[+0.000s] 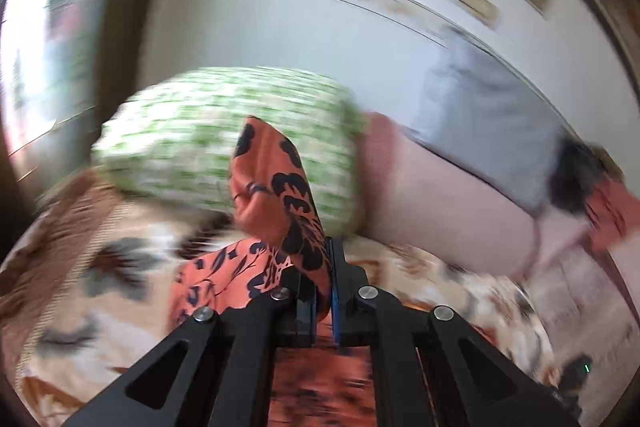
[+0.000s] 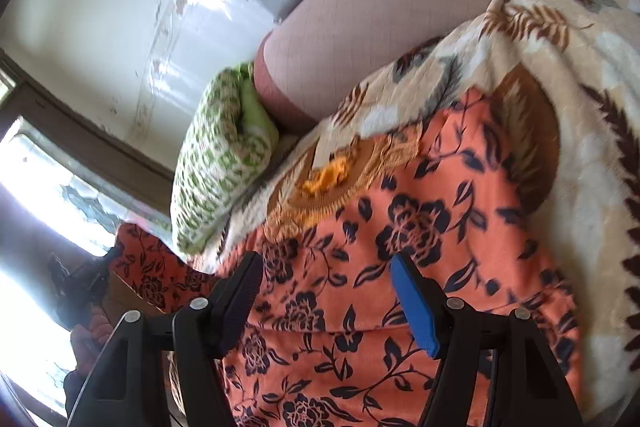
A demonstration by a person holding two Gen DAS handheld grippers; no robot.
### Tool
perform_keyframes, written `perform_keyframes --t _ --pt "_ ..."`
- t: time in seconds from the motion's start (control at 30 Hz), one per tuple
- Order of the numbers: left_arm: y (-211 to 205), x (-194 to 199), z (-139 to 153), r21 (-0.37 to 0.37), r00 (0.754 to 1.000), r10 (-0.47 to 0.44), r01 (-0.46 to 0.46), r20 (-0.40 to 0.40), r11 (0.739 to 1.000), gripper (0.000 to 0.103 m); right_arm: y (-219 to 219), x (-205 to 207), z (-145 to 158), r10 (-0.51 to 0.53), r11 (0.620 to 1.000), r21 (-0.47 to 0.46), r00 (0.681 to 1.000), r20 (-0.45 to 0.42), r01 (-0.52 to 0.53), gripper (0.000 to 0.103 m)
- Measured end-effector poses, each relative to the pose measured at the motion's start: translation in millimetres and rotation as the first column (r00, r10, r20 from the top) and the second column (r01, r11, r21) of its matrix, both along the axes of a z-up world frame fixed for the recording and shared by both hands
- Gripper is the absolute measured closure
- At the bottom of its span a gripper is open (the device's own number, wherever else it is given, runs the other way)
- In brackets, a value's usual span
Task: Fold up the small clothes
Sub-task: 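Grasp the other sleeve with the left tool and fold it across the body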
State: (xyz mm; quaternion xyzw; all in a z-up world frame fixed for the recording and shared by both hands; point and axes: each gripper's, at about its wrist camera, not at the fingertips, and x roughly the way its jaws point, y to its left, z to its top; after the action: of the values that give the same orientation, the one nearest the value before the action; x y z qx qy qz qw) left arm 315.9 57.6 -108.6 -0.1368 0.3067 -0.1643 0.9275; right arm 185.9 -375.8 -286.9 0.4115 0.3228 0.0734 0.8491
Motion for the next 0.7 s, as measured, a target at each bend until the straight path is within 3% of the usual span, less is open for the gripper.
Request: perform_keyframes --t 0.13,0.27,0.33,0.4,0.43,0.5,0.6,0.7 --pt "-104 -15 0 -0.016 0.980 -0.197 0.196 -0.013 0.980 0.099 -22 -9 9 -0.046 0.999 0.018 0.999 0.024 0.045 0.033" --pt "-199 -33 -32 -0.064 0.930 -0.360 0.356 -0.071 0.932 0.098 -40 -14 9 -0.084 0.996 0.043 0.996 0.024 0.083 0.033" --pt "-240 -36 -60 -0.073 0.895 -0.423 0.417 -0.140 0.906 0.096 -47 -14 7 -0.093 0.995 0.044 0.996 0.013 0.093 0.033" --pt "-265 -43 -87 -0.053 0.860 -0.455 0.456 -0.229 0.889 0.075 -55 -14 4 -0.103 0.993 0.052 0.995 -0.003 0.103 0.033" --pt "-267 -50 -94 -0.049 0.853 -0.462 0.465 -0.243 0.884 0.069 -59 -13 2 -0.107 0.992 0.064 0.994 -0.009 0.108 0.032" --pt "-253 -55 -103 -0.057 0.860 -0.452 0.452 -0.239 0.890 0.046 -65 -13 -1 -0.117 0.990 0.078 0.993 -0.017 0.118 0.029" --pt "-221 -53 -98 -0.059 0.898 -0.393 0.389 -0.200 0.919 0.035 -69 -11 -4 -0.120 0.989 0.083 0.992 -0.030 0.122 0.027" --pt "-178 -48 -102 0.016 0.945 -0.285 0.292 -0.161 0.956 0.033 -67 -5 -11 -0.104 0.989 0.096 0.993 -0.056 0.110 0.027"
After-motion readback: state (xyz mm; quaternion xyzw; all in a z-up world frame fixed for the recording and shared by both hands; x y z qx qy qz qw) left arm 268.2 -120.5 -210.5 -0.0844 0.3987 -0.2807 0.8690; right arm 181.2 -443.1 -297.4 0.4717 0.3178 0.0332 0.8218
